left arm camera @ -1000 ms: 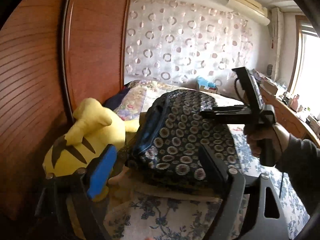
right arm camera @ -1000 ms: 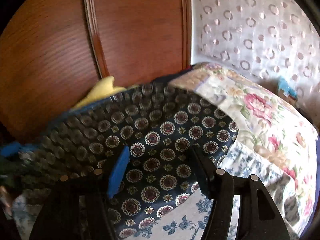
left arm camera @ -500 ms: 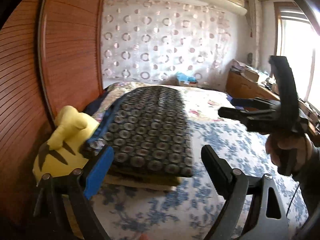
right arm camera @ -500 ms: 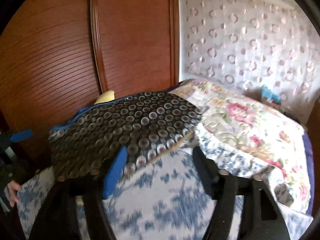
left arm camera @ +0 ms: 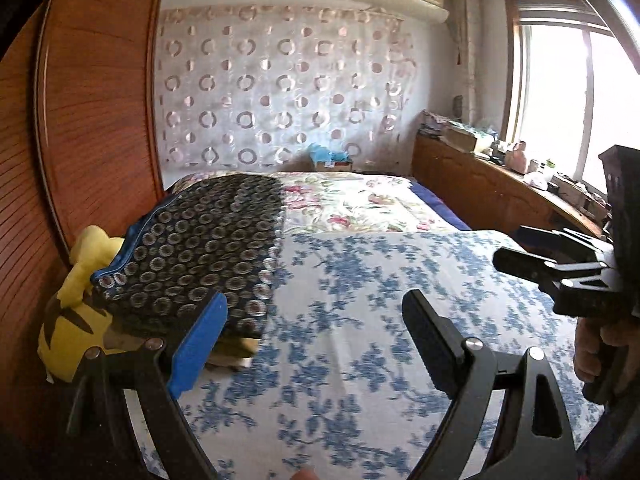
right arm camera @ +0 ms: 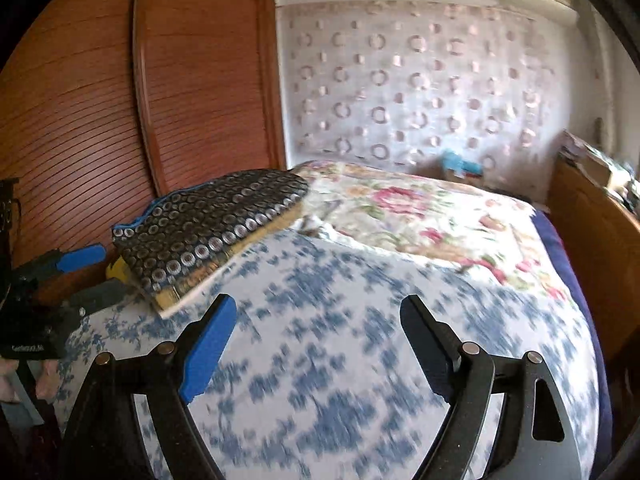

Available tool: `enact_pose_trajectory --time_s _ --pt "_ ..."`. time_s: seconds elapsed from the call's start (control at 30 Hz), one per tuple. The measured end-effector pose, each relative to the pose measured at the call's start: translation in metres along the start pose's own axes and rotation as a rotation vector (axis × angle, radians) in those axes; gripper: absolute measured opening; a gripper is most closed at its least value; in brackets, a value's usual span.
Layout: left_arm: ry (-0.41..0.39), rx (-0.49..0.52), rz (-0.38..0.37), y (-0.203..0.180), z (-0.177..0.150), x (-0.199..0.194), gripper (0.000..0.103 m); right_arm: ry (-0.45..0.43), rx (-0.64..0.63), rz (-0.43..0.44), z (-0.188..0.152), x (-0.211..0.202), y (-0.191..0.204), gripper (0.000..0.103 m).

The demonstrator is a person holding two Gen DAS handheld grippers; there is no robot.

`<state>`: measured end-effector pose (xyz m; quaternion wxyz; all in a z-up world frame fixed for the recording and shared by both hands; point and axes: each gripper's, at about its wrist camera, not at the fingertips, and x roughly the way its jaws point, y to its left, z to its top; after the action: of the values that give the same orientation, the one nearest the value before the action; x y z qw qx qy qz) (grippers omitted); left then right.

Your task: Fold small clothes

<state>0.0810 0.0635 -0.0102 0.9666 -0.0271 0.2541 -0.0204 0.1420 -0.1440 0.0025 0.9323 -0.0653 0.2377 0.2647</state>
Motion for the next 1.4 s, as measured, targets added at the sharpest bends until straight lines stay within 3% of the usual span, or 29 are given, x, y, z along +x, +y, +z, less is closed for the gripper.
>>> enact_pose_trajectory --time_s 0.23,0.6,0.87,1.4 --pt "-0.026 0.014 -0.03 -0.025 0.006 -0.021 0.09 -0.038 0.056 -0.071 -0.017 -0.051 0.003 0.085" --pt "-0.072 0.037 -0.052 -0.047 0.025 -0.049 0.09 -0.132 0.099 -0.125 -0.032 -0.087 0.017 0.085" --pt "-0.115 0.038 -0.023 -0.054 0.041 -0.07 0.09 -0.205 0.108 -0.181 -0.041 -0.114 0.021 0.085" --pt "-0.13 0.046 0.001 -0.056 0.042 -0.078 0.09 -0.225 0.098 -0.214 -0.053 -0.101 0.026 0.085"
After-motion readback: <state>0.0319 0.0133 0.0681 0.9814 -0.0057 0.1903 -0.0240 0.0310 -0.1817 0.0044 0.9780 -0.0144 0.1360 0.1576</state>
